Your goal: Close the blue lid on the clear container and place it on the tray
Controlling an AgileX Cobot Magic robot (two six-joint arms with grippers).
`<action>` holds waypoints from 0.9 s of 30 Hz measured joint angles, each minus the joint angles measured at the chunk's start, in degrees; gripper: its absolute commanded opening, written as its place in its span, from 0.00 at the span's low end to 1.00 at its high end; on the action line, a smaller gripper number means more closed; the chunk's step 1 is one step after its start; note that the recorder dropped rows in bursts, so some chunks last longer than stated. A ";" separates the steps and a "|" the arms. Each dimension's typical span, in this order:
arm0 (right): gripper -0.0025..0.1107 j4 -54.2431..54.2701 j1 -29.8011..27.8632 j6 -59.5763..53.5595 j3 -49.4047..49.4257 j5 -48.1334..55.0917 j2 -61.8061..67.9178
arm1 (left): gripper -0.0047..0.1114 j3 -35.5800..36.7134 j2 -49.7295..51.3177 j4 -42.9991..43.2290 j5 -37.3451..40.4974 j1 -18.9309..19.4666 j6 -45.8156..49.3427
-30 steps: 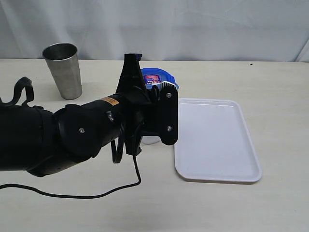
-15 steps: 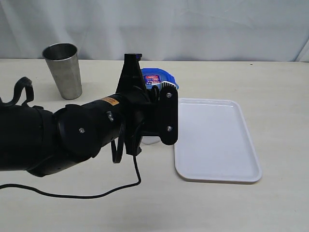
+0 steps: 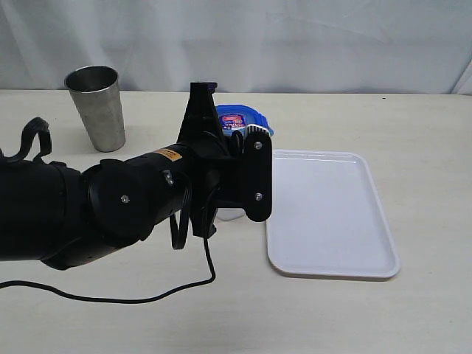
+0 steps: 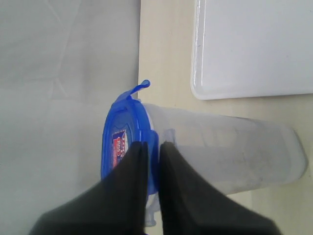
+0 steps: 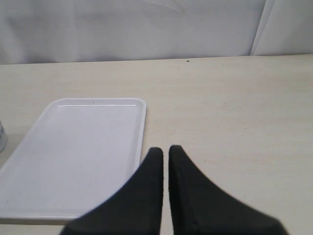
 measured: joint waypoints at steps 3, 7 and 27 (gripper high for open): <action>0.06 0.00 0.00 0.00 0.00 0.00 0.00 | 0.31 0.00 0.00 -0.13 0.00 0.00 0.00; 0.06 0.00 0.00 0.00 0.00 0.00 0.00 | 0.37 0.00 0.00 -0.13 0.00 0.00 0.00; 0.06 0.00 0.00 0.00 0.00 0.00 0.00 | 0.48 0.00 0.00 -7.15 0.00 0.00 0.00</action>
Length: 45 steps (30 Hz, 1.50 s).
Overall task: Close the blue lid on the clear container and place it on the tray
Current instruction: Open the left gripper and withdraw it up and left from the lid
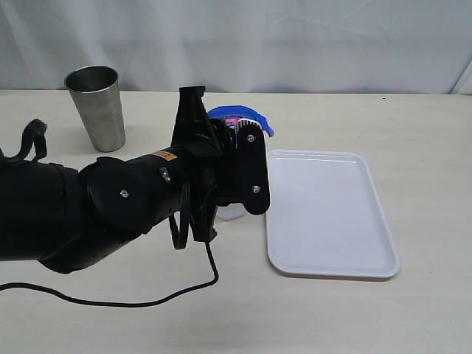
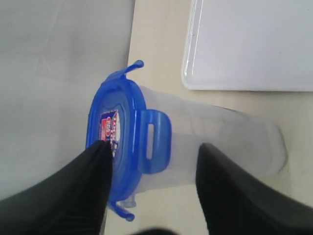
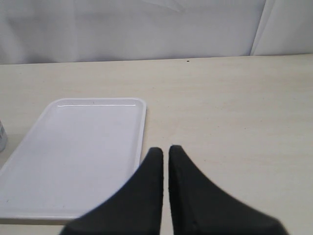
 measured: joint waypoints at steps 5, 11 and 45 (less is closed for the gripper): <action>0.06 0.00 0.00 0.00 0.00 0.00 0.00 | 0.48 0.00 0.00 -3.81 -0.12 0.00 0.00; 0.06 0.00 0.00 0.00 0.00 0.00 0.00 | 0.48 0.00 0.00 -6.51 -1.83 0.00 0.00; 0.06 0.00 0.00 0.00 0.00 0.00 0.00 | 0.48 0.00 0.00 -17.60 -17.01 0.00 0.84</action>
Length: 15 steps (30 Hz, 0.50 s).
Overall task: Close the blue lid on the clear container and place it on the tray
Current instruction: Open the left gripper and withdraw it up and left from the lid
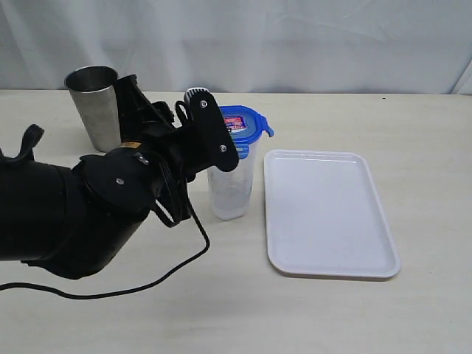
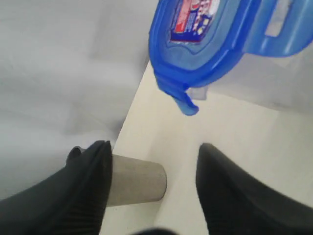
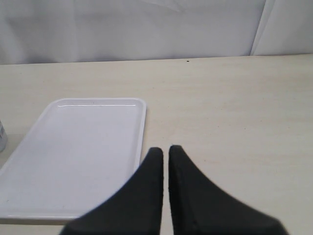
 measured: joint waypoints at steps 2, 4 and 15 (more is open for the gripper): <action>0.06 0.00 0.00 0.00 0.00 0.00 0.00 | 0.46 0.00 0.00 -0.24 -1.43 0.00 0.00; 0.06 0.00 0.00 0.00 0.00 0.00 0.00 | 0.36 0.00 0.00 -0.46 -2.90 0.00 0.00; 0.06 0.00 0.00 0.00 0.00 0.00 0.00 | 0.04 0.00 0.00 -0.46 4.70 9.81 -6.49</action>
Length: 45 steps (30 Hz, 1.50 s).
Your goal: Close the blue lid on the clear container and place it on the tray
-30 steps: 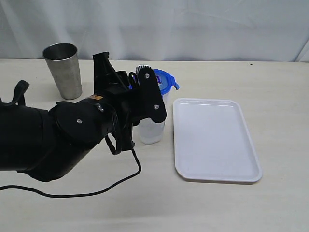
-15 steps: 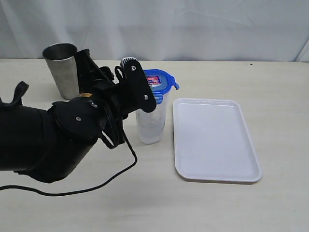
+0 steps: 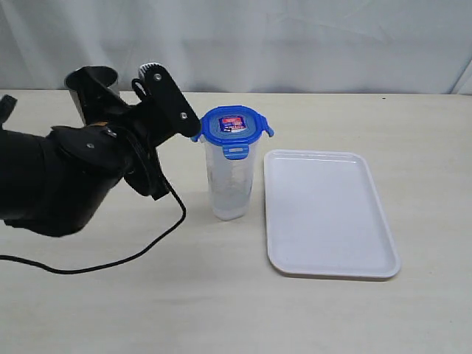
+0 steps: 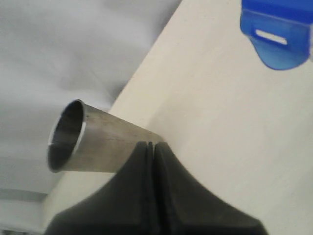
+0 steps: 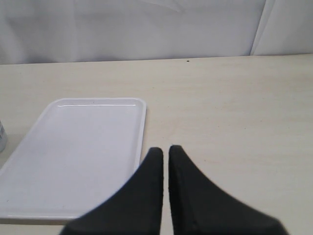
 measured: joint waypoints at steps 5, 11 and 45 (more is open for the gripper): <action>0.06 0.00 0.00 0.00 0.00 0.00 0.00 | 0.04 -0.31 0.00 16.70 26.78 14.04 -27.32; 0.06 0.00 0.00 0.00 0.00 0.00 0.00 | 0.04 -6.85 0.00 28.93 41.04 22.63 -42.46; 0.06 0.00 0.00 0.00 0.00 0.00 0.00 | 0.04 8.27 0.11 131.65 -17.54 35.54 -136.12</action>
